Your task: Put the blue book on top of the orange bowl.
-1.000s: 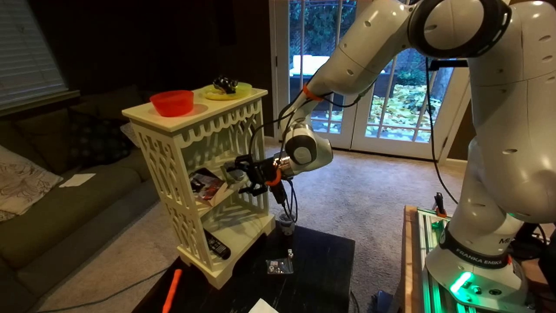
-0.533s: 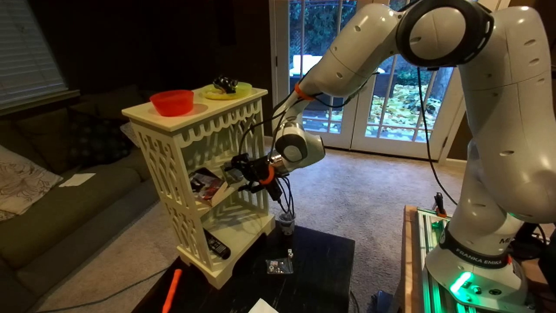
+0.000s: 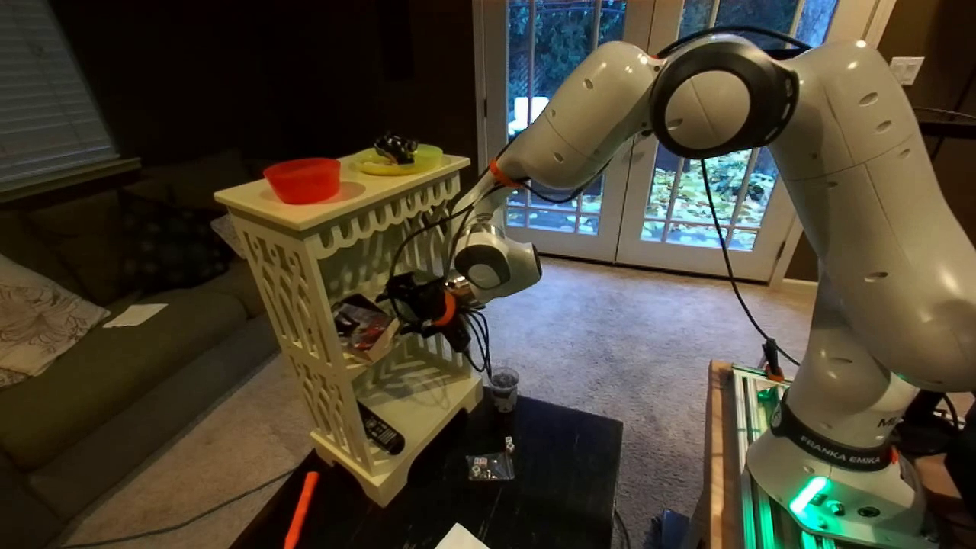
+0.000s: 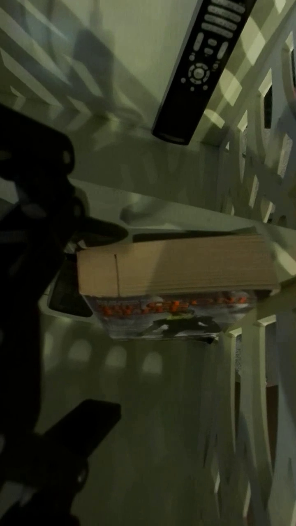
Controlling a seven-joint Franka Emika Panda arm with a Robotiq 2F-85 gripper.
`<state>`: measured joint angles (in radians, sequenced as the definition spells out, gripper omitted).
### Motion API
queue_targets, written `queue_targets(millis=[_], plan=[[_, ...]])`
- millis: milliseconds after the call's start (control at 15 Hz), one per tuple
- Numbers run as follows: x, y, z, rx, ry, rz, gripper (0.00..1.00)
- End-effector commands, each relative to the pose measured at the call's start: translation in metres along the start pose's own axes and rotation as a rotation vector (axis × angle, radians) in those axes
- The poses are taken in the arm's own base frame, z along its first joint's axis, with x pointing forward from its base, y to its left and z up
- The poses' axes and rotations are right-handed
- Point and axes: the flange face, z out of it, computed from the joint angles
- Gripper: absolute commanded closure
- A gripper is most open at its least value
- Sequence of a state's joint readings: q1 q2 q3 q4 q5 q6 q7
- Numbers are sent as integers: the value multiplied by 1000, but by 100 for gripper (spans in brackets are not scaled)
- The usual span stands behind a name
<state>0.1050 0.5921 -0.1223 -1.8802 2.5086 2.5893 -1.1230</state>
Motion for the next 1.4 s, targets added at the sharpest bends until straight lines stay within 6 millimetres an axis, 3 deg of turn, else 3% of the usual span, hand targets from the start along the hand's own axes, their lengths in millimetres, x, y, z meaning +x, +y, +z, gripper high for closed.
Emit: queue_targets(millis=[0, 667, 800, 867, 1067, 1333], plan=[[3, 5, 17, -23, 8, -1, 0], [6, -3, 25, 8, 6, 24, 3], [0, 4, 26, -11, 0, 23, 19], [-4, 7, 27, -16, -6, 26, 32], [-11, 19, 30, -37, -17, 32, 54], [0, 20, 28, -27, -6, 51, 81]])
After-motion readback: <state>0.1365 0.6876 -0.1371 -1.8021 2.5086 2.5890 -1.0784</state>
